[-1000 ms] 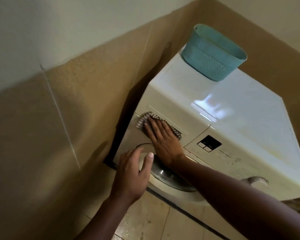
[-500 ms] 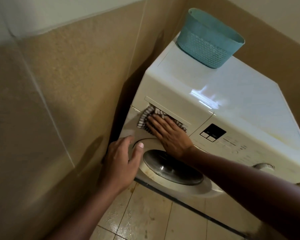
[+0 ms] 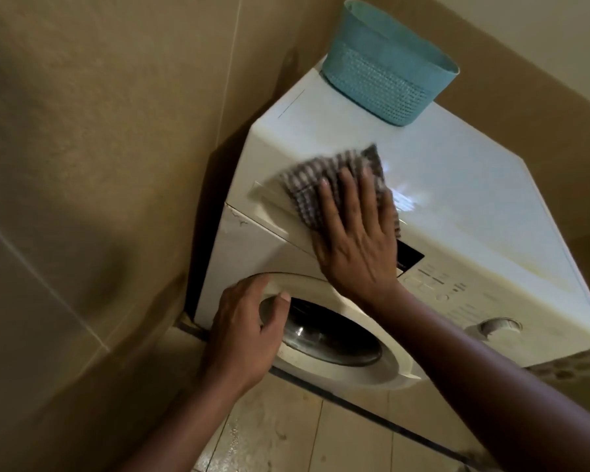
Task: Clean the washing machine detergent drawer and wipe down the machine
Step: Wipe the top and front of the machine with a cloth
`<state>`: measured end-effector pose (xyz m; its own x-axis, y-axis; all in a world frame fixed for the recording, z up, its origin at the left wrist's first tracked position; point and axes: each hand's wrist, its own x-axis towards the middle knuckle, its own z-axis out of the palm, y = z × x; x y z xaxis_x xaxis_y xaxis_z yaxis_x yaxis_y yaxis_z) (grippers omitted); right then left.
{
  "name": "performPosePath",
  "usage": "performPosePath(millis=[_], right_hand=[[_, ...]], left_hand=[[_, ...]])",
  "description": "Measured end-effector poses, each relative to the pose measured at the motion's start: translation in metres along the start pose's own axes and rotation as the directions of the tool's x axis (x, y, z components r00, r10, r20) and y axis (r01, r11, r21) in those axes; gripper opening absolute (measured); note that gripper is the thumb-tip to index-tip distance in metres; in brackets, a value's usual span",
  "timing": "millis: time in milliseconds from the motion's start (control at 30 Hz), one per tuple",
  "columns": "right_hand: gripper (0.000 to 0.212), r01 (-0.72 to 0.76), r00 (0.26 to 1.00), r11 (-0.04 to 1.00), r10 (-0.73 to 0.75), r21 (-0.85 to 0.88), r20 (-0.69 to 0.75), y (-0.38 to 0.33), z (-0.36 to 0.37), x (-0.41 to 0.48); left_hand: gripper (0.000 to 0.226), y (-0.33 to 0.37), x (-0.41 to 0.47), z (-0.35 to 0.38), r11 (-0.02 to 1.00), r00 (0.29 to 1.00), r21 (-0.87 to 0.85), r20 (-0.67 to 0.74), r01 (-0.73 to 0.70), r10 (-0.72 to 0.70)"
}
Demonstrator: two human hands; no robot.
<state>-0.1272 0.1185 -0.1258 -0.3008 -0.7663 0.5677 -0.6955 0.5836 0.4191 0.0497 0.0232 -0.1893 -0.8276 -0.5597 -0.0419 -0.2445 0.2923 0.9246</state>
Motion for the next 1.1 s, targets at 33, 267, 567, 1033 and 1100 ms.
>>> performPosePath(millis=[33, 267, 567, 1033, 1100], right_hand=[[0.066, -0.011, 1.000, 1.000, 0.011, 0.008, -0.004, -0.008, 0.001, 0.019], [0.063, 0.498, 0.858, 0.863, -0.475, -0.090, 0.193, -0.076, 0.042, 0.072], [0.077, 0.428, 0.885, 0.902, -0.403, -0.065, 0.232, 0.029, 0.006, -0.055], [0.073, -0.034, 0.995, 0.992, 0.045, -0.125, 0.090, 0.078, -0.003, -0.163], [0.080, -0.253, 0.963, 0.958, 0.263, -0.134, 0.064, 0.091, -0.009, -0.187]], left_hand=[[0.058, 0.003, 0.003, 0.000, 1.000, 1.000, -0.003, -0.018, -0.008, 0.008], [0.063, 0.016, 0.025, -0.010, 0.999, 0.956, 0.014, -0.291, -0.033, 0.035], [0.067, 0.002, -0.009, -0.011, 1.000, 0.988, 0.023, -0.152, 0.015, -0.011], [0.061, 0.049, -0.008, 0.019, 0.958, 0.962, 0.088, 0.014, -0.272, 0.272], [0.064, 0.051, -0.014, 0.028, 0.955, 0.957, 0.070, 0.056, -0.288, 0.284]])
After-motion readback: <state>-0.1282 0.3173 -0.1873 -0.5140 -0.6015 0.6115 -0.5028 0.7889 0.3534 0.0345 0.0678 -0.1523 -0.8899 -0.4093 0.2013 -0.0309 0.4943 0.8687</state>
